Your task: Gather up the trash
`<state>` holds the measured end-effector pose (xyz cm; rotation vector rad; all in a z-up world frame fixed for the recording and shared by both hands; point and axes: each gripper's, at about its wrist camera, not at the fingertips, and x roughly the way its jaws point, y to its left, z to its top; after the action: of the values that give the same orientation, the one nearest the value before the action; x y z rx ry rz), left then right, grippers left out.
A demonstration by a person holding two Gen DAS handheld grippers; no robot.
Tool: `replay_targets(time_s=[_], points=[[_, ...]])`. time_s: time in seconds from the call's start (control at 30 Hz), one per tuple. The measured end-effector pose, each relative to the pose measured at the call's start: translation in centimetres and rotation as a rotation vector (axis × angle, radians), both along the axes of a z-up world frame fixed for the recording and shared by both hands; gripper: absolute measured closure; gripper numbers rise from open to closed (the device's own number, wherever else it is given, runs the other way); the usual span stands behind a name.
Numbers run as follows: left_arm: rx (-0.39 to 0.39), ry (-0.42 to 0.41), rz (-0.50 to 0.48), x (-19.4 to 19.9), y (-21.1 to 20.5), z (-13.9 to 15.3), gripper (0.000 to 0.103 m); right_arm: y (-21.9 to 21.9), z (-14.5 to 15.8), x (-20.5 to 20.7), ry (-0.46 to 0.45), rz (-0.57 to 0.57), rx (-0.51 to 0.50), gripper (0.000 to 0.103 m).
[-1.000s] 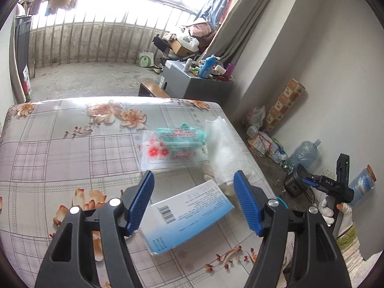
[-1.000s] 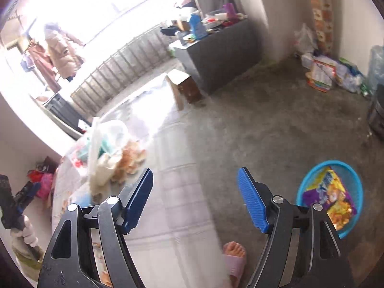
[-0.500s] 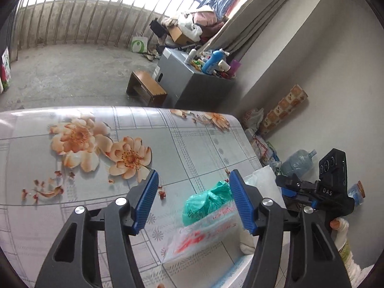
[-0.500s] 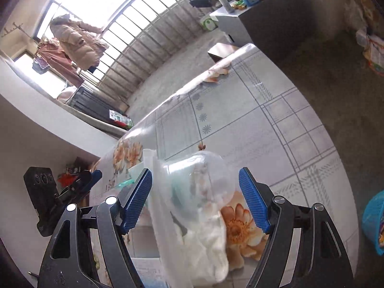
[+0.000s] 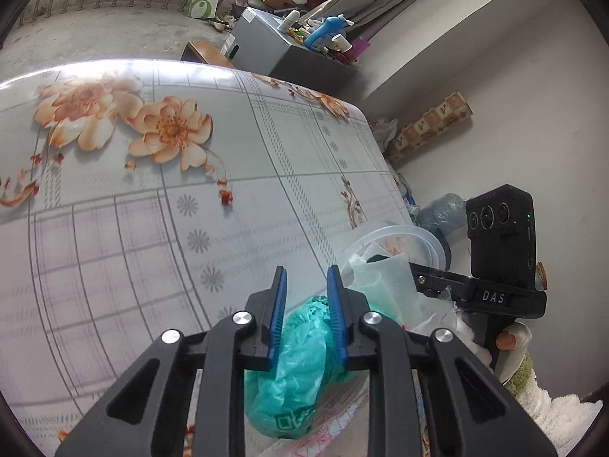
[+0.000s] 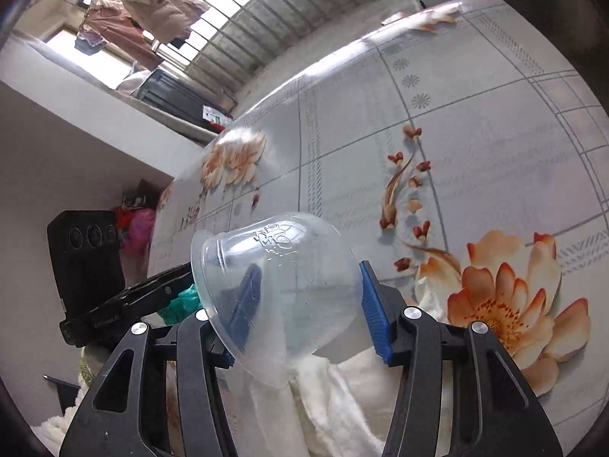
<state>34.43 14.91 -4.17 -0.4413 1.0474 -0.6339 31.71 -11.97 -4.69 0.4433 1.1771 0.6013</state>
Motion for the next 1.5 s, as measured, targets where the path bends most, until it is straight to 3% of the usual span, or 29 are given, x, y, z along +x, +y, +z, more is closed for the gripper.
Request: replay_targets(time_s=[0.27,0.53,0.73,1.03,1.2,1.5], points=[[-0.061,0.010,0.064,-7.7,2.0,-0.2,0.083,1.7,1.5,-5.1,-0.046,0.138,-0.042,0.055],[-0.030,-0.085,0.116,-11.8,3.4,1.8,0.076,-1.2,5.1,-7.4,-0.105,0.076,-0.061,0.039],[0.000,-0.146,0.143,-12.9,4.9,3.5,0.074,-3.6,6.1,-8.1,-0.122,0.012,-0.052,0.035],[0.024,-0.221,0.140,-14.2,5.3,6.0,0.066,-5.0,3.8,-7.3,-0.087,-0.113,-0.100,0.032],[0.022,-0.253,0.116,-13.9,4.3,7.7,0.065,-6.9,4.1,-8.4,-0.087,-0.158,-0.073,0.032],[0.021,-0.253,0.071,-12.3,2.1,9.1,0.064,-9.5,4.6,-9.9,-0.110,-0.188,-0.036,0.032]])
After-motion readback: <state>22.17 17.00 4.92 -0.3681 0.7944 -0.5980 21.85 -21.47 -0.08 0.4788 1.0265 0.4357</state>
